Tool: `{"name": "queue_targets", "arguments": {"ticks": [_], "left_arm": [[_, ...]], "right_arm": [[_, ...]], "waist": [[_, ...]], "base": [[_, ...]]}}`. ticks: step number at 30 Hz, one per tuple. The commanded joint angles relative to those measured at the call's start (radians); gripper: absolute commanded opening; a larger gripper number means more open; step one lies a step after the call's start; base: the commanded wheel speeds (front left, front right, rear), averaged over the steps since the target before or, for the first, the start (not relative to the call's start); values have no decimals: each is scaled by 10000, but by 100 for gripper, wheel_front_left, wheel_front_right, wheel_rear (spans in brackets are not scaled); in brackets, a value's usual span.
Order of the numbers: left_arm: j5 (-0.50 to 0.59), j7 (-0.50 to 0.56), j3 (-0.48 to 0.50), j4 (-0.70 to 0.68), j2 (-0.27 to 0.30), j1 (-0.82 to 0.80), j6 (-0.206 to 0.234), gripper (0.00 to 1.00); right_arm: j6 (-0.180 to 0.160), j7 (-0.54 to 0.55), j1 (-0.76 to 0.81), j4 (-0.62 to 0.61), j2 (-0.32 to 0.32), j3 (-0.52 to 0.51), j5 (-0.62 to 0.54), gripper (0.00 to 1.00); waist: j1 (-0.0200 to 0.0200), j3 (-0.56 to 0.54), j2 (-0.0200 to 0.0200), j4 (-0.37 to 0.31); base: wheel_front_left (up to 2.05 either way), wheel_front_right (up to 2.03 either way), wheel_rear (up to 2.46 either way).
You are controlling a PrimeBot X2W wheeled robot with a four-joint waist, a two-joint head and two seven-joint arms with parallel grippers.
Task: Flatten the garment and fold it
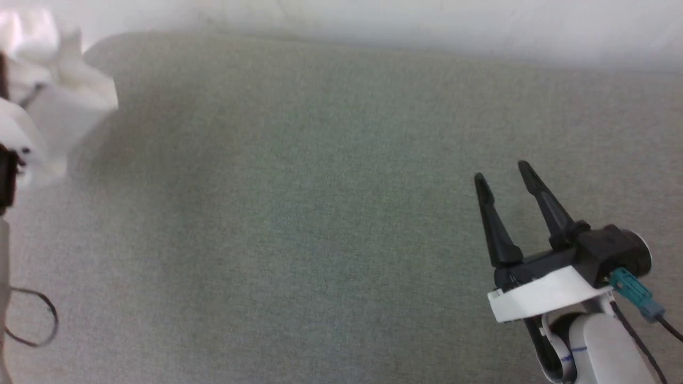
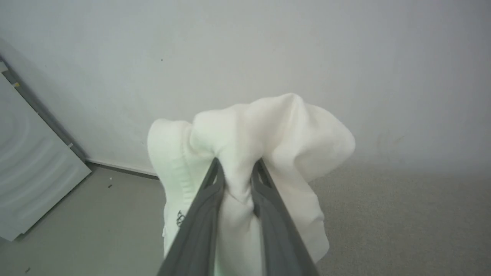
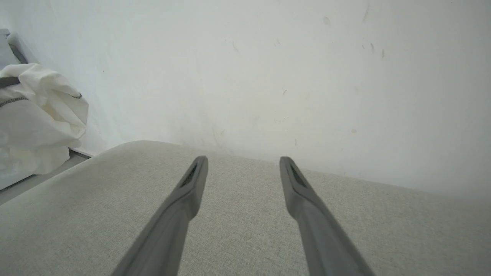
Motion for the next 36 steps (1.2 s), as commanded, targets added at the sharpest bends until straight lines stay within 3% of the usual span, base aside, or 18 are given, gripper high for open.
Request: {"name": "queue_targets", "arguments": {"ticks": [1, 6, 12, 18, 26, 34, 35, 36], "left_arm": [[192, -362, -88, -157, 107, -261, 97, 0], [686, -1473, -402, -898, 148, -654, 301, 0], [682, -1740, -825, -2220, -605, -498, 127, 0], [193, -1095, -1460, -3791, -1780, 516, -130, 0], [-120, -57, -3231, -5904, -3330, 2751, -353, 0], [186, 658, -4962, -5254, -3718, 5464, -248, 0], [203, 712, -5104, -5090, -3734, 5687, -250, 2], [194, 723, -5209, -4960, -3777, 5871, -248, 44]], "right_arm": [[-19, -96, 187, 16, 14, -86, 123, 100], [-19, -184, 681, -64, 16, -540, 313, 100], [-19, -72, 1184, -371, 17, -1044, 319, 100], [-19, 156, 1439, -737, 17, -1152, 267, 100], [-19, 368, 1758, -1063, 18, -1241, 379, 100], [-19, 333, 1808, -1000, 18, -1089, 535, 100], [-19, 321, 1804, -968, 18, -1072, 531, 100], [-19, 309, 1806, -944, 18, -1070, 530, 100]], "waist": [[0, -726, -1, -265], [0, -1306, -1, -696], [0, -1757, -1, -1386], [0, -1950, -1, -2354], [0, -1883, -1, -3426], [0, -1563, -1, -3928], [0, -1549, -1, -3933], [0, -1525, -1, -3907]], "base": [[0, 0, 0], [0, 0, 0], [0, 0, 0], [0, 0, 0], [0, 0, 0], [0, 0, 0], [0, 0, 0], [0, 0, 0]]}}
